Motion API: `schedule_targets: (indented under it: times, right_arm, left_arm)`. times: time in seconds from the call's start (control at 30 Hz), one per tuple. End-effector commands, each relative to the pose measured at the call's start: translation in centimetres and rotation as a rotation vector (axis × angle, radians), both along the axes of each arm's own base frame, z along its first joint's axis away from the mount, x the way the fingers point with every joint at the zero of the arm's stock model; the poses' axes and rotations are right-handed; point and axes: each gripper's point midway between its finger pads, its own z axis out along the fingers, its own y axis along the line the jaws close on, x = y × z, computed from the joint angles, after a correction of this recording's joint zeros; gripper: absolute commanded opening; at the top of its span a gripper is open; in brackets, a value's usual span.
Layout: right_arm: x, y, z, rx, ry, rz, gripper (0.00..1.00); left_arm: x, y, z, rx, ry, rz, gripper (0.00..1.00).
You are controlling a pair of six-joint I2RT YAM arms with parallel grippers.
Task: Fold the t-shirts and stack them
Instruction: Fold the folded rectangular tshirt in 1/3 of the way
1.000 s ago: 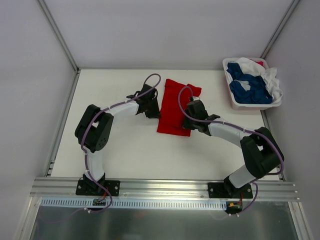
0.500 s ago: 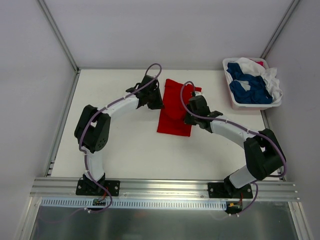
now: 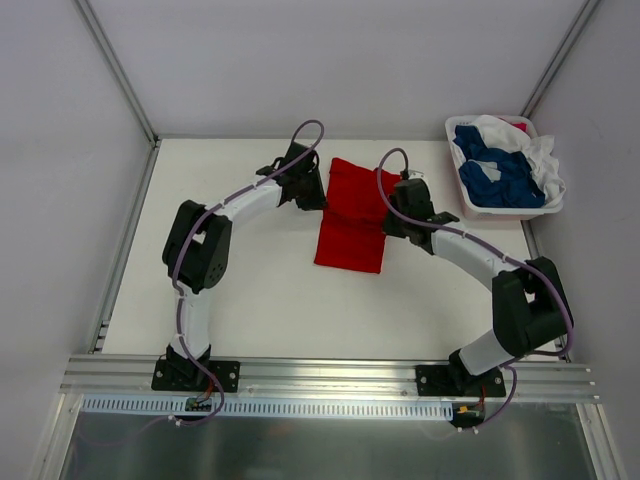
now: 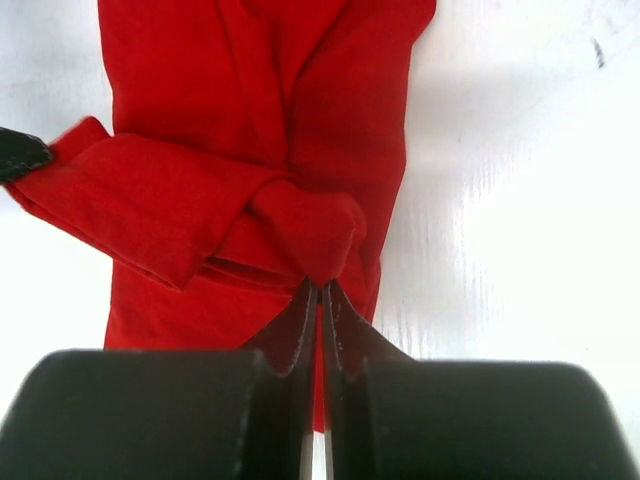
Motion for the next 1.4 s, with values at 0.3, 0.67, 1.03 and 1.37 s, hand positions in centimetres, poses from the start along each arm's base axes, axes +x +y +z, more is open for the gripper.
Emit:
schedule_targets:
  times: [0.3,0.67,1.03,1.37]
  right_arm:
    - [4.3,-0.6,1.4,-0.037,-0.053,-0.019,0.00]
    - [6.2,0.2,-0.4,-0.036,-0.022,-0.009,0.00]
    - [10.8,0.8,-0.5,-0.016,-0.031,-0.028,0.00]
    - [12.3,0.0,-2.4,-0.033,0.022,-0.049,0.35]
  left_arm:
    - [2.9,0.2,-0.2,-0.017,-0.012,-0.007,0.14]
    - [5.4,0.0,-1.2,-0.042,-0.004,-0.001,0.15]
    - [6.1,0.9,-2.0,-0.040,0.009,0.012,0.15]
    - [4.9,1.4,-2.9,-0.022,0.034,0.008,0.23]
